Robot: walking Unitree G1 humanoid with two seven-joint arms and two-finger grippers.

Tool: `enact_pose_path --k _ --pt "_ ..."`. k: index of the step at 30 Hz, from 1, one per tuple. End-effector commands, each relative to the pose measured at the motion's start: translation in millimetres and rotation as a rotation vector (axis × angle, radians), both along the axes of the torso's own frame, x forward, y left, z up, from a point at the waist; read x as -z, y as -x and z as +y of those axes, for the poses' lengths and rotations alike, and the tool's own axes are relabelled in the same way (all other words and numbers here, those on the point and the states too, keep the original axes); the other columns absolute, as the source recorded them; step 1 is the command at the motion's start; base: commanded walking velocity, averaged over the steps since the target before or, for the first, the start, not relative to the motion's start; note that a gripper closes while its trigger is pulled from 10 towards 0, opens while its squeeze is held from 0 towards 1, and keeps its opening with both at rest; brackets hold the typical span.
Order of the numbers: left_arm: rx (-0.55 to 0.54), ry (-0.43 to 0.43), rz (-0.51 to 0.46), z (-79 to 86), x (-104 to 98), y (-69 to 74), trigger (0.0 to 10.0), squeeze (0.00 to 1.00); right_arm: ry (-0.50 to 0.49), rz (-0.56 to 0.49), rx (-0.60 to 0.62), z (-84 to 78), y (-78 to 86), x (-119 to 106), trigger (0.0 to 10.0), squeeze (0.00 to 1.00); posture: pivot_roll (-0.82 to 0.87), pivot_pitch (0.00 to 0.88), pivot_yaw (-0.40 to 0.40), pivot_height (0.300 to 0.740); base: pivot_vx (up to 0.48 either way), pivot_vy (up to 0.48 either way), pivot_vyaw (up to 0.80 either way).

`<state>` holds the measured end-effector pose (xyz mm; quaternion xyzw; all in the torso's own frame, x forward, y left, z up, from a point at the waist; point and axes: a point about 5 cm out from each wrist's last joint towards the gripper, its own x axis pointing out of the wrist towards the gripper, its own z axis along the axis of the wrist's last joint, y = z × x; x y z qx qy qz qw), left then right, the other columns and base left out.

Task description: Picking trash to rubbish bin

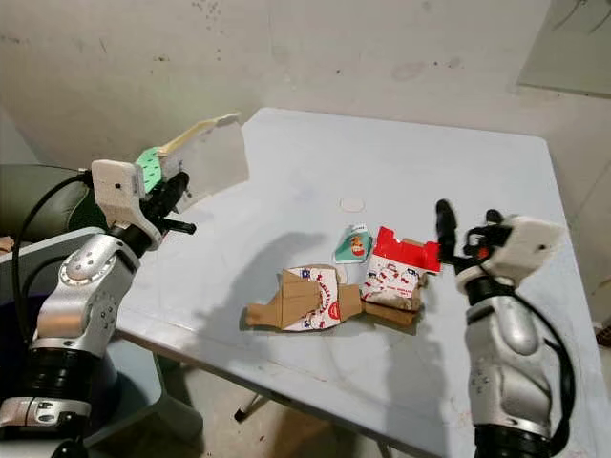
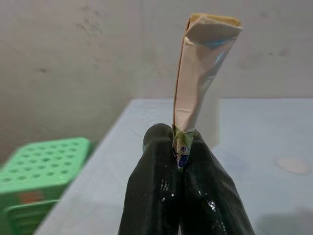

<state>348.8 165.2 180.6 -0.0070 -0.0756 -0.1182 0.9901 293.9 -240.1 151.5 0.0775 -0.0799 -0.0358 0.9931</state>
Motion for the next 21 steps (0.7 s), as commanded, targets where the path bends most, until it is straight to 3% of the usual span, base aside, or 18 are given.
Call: enact_pose_path --k 1,4,9,13,14,21 --pt "-0.076 -0.039 0.017 1.5 11.4 1.4 10.0 0.00 0.033 0.018 0.015 5.9 1.3 4.6 10.0 0.00 0.00 0.018 0.073 0.740 0.000 0.000 0.00" --pt "-0.104 -0.064 0.023 -4.8 20.7 4.0 10.0 0.00 0.096 0.017 0.011 11.3 3.8 9.2 10.0 0.00 0.00 0.013 0.074 0.740 0.000 0.000 0.00" --pt "-0.086 -0.068 -0.010 -12.2 26.3 10.0 10.0 0.00 0.105 0.006 0.035 15.4 6.0 11.0 10.0 0.00 0.00 0.005 0.076 0.740 0.000 0.000 0.00" --pt "-0.101 0.006 -0.017 -15.0 31.6 14.6 10.0 0.00 0.133 0.017 0.052 20.2 8.8 14.2 10.0 0.00 0.00 0.002 0.073 0.740 0.000 0.000 0.00" --pt "-0.086 0.061 -0.034 -17.2 30.3 17.4 10.0 0.00 0.153 0.011 0.056 21.1 10.2 14.5 10.0 0.00 0.00 0.002 0.073 0.740 0.000 0.000 0.00" --pt "-0.046 0.082 -0.072 -20.4 37.5 27.3 10.0 0.00 0.183 0.012 0.059 27.9 12.7 19.0 10.0 0.00 -0.01 0.000 0.074 0.740 0.000 0.000 0.00"
